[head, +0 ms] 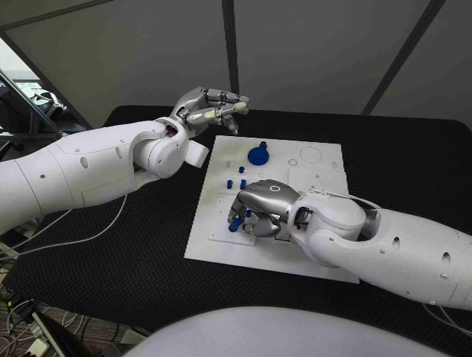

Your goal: Assemble the parts on the task board

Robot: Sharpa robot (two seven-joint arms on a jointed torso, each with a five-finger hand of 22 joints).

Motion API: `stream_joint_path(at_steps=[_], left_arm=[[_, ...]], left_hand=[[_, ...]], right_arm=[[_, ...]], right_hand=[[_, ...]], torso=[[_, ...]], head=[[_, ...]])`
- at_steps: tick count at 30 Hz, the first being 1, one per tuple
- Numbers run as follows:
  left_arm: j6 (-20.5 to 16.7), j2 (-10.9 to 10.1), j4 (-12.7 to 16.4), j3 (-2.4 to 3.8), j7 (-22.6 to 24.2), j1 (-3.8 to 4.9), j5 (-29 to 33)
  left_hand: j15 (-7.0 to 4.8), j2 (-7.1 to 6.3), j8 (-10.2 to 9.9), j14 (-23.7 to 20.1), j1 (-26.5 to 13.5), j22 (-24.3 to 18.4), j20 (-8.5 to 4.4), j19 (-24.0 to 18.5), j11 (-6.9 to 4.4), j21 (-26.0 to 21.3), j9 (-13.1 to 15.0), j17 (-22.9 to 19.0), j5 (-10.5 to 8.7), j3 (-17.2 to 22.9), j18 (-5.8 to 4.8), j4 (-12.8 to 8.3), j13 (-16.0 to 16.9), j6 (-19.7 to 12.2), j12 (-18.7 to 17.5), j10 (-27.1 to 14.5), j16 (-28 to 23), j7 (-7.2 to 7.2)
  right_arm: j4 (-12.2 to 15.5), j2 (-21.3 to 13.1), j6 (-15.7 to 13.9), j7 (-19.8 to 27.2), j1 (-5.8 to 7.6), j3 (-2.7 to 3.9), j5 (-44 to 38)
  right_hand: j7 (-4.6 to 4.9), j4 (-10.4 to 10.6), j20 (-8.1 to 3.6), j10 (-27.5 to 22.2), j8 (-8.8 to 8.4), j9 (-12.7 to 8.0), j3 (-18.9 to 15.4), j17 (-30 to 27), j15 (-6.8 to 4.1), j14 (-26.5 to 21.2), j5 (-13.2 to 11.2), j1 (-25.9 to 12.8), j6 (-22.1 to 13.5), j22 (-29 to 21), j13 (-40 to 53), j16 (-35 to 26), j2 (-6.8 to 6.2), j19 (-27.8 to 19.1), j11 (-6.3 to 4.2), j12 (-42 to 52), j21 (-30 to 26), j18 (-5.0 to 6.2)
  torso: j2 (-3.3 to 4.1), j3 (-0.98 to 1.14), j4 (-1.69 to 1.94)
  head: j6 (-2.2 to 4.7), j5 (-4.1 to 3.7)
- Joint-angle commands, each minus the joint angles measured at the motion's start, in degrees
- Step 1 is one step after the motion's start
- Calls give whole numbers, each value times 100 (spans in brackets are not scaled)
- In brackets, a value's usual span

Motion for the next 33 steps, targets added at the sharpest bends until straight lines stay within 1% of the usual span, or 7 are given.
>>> stream_joint_path(at_steps=[1,5,10,16,22,30,33], left_arm=[[60,2,8,4,10,9,26],[55,3,7,4,6,9,26],[53,8,6,4,3,10,26],[56,10,2,4,-2,10,26],[60,12,-4,3,-5,10,26],[63,1,-26,-3,-11,9,26],[62,-8,-31,-22,-12,9,26]], left_hand=[[1,-4,39,-36,39,-10,-10,-35,-3,-23,-6,-13,3,2,-108,-38,-7,-43,37,-39,-30,10],[1,-4,39,-36,39,-10,-10,-35,-3,-23,-6,-13,3,2,-108,-38,-7,-43,37,-39,-30,10],[2,4,42,-36,42,-13,-10,-35,-4,-28,-5,-18,4,6,-107,-38,-7,-42,40,-40,-34,10],[4,13,46,-34,29,-18,-8,-35,-2,-34,-5,-26,2,3,-108,-28,-7,-44,45,-42,-38,12],[4,14,46,-34,28,-19,-8,-35,-2,-35,-5,-27,2,2,-108,-27,-7,-44,45,-42,-38,12],[4,14,46,-34,28,-19,-8,-35,-2,-35,-5,-27,2,2,-108,-27,-7,-44,45,-42,-38,12],[4,14,46,-34,28,-19,-8,-35,-2,-35,-5,-27,2,2,-108,-27,-7,-44,45,-42,-38,12]], right_arm=[[-9,23,112,-104,-4,-13,-183],[-9,31,-1,-83,-5,-84,-164],[-25,44,-144,-10,-5,-134,-95],[0,43,-417,49,-5,-149,-63],[83,-35,-1002,60,-10,-152,-45],[520,-616,-1680,40,-12,-142,177],[758,-1002,-1689,-59,8,-35,494]], right_hand=[[59,31,5,-78,-30,50,-38,-23,15,147,29,-106,-78,768,-7,22,6,-11,36,-85,-13,-62],[179,111,83,-480,-328,-75,-87,-167,130,97,162,-302,-613,588,-92,-65,-126,-190,175,-340,-221,-6],[210,151,164,-784,-331,-170,-175,-266,185,60,208,-429,-1230,397,-172,-117,-278,-379,241,-444,-451,62],[160,165,173,-849,-325,-165,-237,-302,184,50,225,-459,-1375,366,-186,-132,-307,-405,239,-423,-493,73],[134,174,192,-1060,-318,-158,-369,-636,210,-53,233,-480,-1536,161,-216,-351,-332,-595,273,-409,-741,136],[165,173,196,-1072,-298,-144,-450,-766,206,-83,248,-460,-1557,105,-207,-441,-325,-634,265,-310,-814,153],[217,212,184,-935,-220,-107,-500,-735,189,-52,254,-481,-1379,144,-188,-418,-304,-579,245,-179,-771,139]], torso=[[3,1,-2],[-3,-4,-4],[-2,0,2],[-6,0,1],[-6,5,-8],[-19,3,-17],[-29,2,-20]], head=[[-7,1],[-7,4],[-9,8],[-12,10],[0,13],[52,-59],[84,-106]])
